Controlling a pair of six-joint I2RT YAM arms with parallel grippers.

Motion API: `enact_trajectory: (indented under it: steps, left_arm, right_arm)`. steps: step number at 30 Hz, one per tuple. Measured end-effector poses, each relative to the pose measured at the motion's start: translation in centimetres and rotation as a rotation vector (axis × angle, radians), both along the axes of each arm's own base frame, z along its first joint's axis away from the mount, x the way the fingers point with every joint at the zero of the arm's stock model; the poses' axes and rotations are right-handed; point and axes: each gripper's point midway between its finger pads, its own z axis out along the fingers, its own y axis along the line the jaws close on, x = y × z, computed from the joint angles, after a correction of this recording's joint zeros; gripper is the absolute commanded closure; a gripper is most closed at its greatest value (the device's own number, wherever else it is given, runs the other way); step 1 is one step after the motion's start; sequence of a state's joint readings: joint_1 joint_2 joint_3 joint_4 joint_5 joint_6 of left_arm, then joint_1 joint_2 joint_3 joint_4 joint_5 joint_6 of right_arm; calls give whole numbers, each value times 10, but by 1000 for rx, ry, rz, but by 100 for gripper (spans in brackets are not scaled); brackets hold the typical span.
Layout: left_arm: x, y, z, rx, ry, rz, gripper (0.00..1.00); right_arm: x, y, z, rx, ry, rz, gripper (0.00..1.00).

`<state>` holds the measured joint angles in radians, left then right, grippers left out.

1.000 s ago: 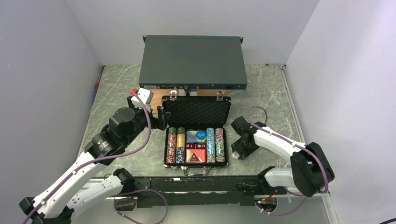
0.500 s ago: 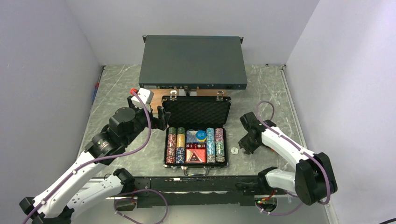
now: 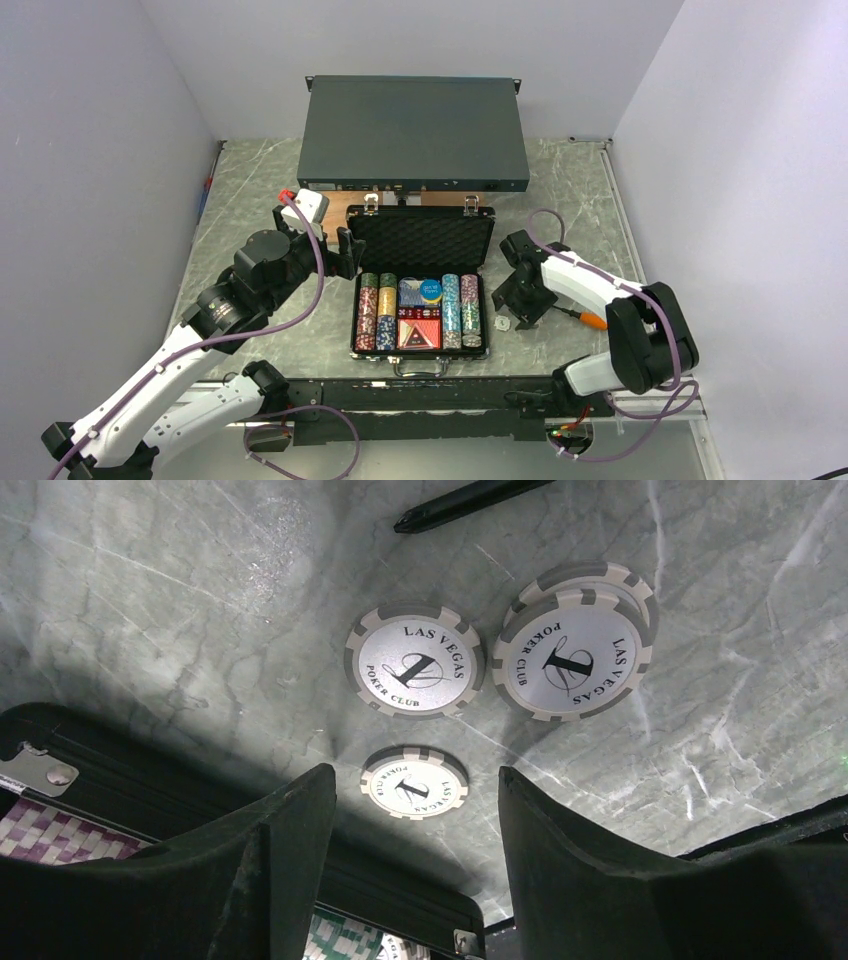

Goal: Pack up texas hold em set

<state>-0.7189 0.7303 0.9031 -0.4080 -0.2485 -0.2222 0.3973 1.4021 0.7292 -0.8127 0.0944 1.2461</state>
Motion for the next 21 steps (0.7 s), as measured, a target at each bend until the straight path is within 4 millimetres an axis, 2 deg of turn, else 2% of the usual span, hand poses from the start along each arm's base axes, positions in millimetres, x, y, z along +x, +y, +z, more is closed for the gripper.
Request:
enact_trajectory:
  steps: [21]
  left_arm:
    - [0, 0, 0, -1, 1, -2, 1]
  right_arm:
    - [-1, 11, -7, -8, 29, -42, 51]
